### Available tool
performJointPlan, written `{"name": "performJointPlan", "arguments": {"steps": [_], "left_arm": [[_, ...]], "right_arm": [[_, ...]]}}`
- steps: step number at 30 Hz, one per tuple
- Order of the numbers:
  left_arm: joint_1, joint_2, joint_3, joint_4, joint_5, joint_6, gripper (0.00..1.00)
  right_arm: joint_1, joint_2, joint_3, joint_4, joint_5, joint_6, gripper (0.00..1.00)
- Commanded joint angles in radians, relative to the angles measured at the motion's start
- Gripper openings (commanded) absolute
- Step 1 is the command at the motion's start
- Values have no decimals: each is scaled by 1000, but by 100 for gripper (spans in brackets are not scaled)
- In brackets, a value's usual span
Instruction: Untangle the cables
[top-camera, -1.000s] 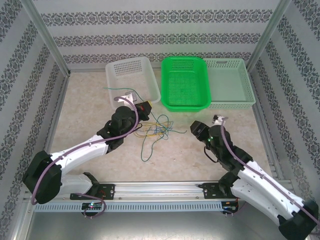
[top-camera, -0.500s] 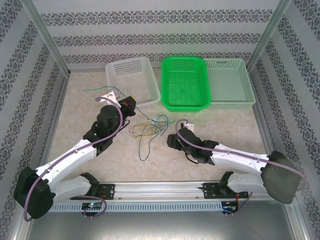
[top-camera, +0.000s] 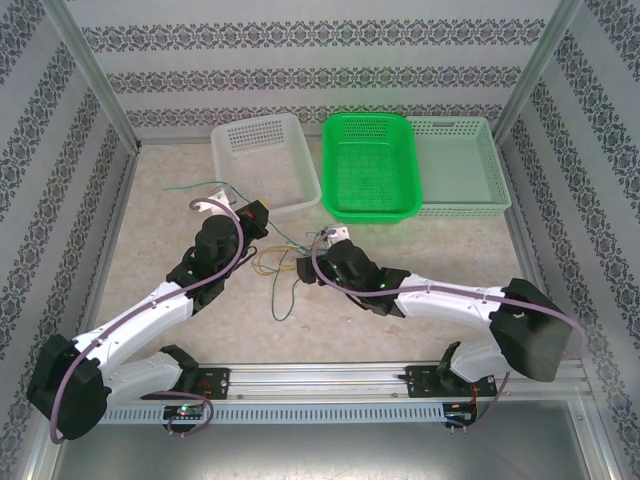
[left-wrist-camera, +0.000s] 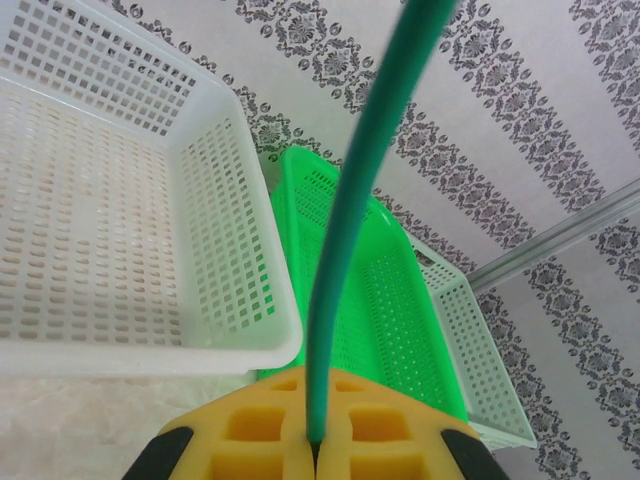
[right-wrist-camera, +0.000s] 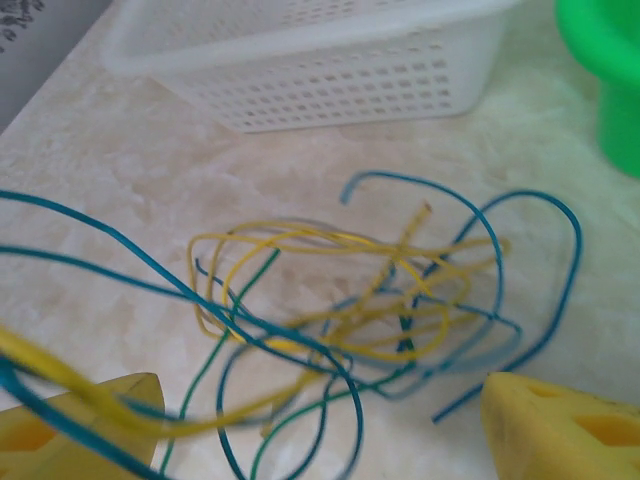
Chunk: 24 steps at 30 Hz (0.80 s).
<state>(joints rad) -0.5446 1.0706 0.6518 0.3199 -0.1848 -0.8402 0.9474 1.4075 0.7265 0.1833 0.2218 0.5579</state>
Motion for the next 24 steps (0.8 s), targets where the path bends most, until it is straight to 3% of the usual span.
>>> {"name": "performJointPlan", "arguments": {"steps": [1, 6, 11, 14, 24], "left_arm": [[16, -13, 0, -7, 14, -37, 0], [24, 9, 8, -2, 49, -68, 0], [50, 2, 25, -38, 67, -70, 0], [92, -19, 44, -103, 68, -50, 0], [200, -49, 118, -270, 58, 81, 0]], "right_arm": [[13, 51, 41, 61, -34, -82, 82], [14, 99, 57, 98, -11, -100, 74], [14, 85, 52, 83, 24, -125, 35], [11, 18, 27, 39, 33, -137, 22], [-60, -407, -195, -87, 94, -67, 18]]}}
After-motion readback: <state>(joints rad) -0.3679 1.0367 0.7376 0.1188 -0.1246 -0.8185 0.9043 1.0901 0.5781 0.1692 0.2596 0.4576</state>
